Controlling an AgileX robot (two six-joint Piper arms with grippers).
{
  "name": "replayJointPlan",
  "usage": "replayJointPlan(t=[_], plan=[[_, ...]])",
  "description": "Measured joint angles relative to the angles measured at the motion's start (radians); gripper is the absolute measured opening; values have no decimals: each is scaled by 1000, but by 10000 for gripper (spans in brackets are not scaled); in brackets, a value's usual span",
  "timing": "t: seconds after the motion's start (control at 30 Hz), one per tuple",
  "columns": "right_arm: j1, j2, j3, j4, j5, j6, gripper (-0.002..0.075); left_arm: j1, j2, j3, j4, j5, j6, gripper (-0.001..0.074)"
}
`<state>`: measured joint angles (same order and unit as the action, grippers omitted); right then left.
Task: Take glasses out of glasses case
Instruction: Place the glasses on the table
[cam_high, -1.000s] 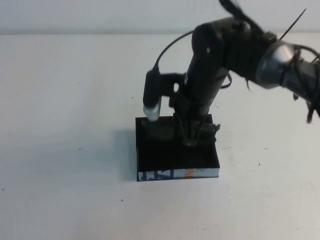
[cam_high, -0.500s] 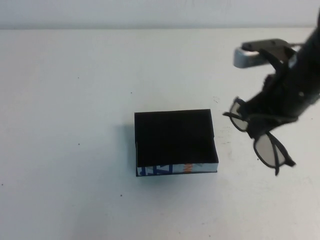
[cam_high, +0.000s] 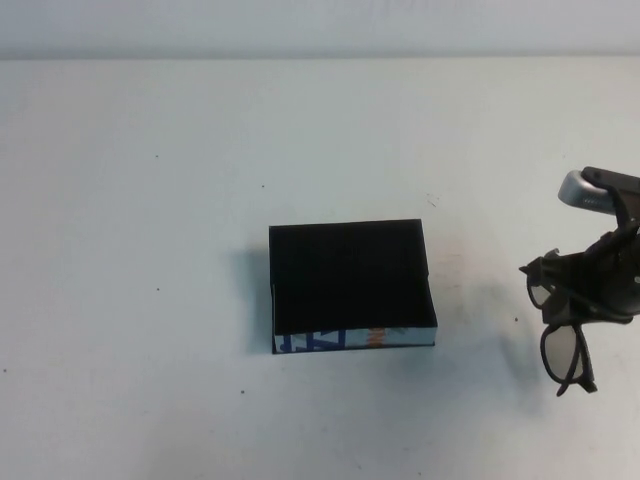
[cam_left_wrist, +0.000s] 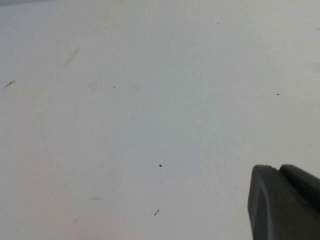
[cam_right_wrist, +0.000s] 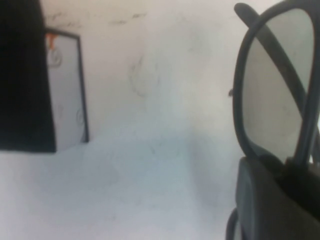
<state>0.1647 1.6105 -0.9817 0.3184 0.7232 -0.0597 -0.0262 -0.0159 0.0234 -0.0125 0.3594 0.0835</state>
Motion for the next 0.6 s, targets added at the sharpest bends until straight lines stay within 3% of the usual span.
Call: replayJointPlan(t=[0.23,0.5,0.6], plan=[[-4,96,0,9,-68,0,110,0,0,0,0,0,0,-5],[-4,129,-23,-14,-70,0,312,0,0,0,0,0,0,-5],[-4,108,-63,-38,-6,0,350,0,0,0,0,0,0,-5]])
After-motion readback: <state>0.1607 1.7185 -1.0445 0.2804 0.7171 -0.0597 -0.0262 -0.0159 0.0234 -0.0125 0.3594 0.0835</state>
